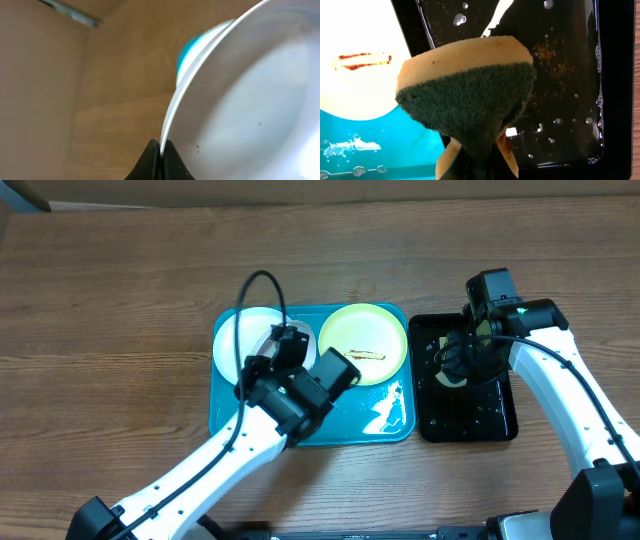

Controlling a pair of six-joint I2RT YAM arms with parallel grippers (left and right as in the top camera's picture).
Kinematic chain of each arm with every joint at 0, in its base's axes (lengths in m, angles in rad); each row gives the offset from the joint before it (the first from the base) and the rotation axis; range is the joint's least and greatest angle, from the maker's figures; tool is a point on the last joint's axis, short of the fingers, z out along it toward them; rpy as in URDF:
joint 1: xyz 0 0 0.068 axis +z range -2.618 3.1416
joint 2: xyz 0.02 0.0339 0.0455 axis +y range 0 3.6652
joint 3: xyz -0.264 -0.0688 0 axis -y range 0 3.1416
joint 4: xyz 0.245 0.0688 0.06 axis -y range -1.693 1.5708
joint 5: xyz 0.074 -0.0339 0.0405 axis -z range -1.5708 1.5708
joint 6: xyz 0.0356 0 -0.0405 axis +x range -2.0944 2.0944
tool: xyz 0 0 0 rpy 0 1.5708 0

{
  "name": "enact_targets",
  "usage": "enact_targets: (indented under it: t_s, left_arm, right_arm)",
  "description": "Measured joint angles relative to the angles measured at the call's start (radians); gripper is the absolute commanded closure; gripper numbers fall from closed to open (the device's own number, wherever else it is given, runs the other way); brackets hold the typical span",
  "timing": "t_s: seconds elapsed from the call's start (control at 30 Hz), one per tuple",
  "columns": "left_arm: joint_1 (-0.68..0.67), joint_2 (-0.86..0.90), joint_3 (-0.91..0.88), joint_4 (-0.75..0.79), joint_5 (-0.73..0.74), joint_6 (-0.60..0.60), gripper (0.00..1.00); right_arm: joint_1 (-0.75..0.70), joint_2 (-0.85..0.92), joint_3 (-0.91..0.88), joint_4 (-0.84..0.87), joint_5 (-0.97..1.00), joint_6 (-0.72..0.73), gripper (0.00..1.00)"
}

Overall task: Clean dirty plates on tray and stack at the side
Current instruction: 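Lift the front plate with the left gripper and place it left of tray, then move left gripper to the white plate and pull it toward tray center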

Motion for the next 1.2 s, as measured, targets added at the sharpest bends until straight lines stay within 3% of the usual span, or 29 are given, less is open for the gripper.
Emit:
enact_targets:
  t_s: [0.2,0.4,0.67,0.87,1.1,1.13,1.2]
  left_arm:
    - [0.229,-0.009,0.085,-0.034,0.293,0.000,0.96]
    - [0.646,-0.026,0.133,-0.031,0.653,0.000,0.96]
    - [1.117,0.016,0.134,-0.001,0.871,0.000,0.96]
    - [1.289,0.132,0.134,0.038,0.937,-0.004,0.96]
    - [1.375,0.272,0.134,0.079,0.958,-0.004,0.96]
    - [1.383,0.284,0.134,0.084,0.959,-0.004,0.92]
    - [1.392,0.290,0.134,0.092,0.964,-0.005,0.74]
  right_arm:
    - [0.000,0.000,0.000,-0.001,0.000,0.000,0.96]
    - [0.000,0.000,0.000,-0.006,0.000,0.000,0.96]
    - [0.000,0.000,0.000,-0.011,0.001,0.000,0.96]
    - [0.000,0.000,0.000,-0.016,0.000,0.000,0.96]
    - [0.000,0.000,0.000,-0.025,0.001,0.000,0.96]
    - [0.000,0.000,0.000,-0.025,0.002,0.000,0.96]
    - [0.000,0.000,0.000,-0.025,0.002,0.000,0.96]
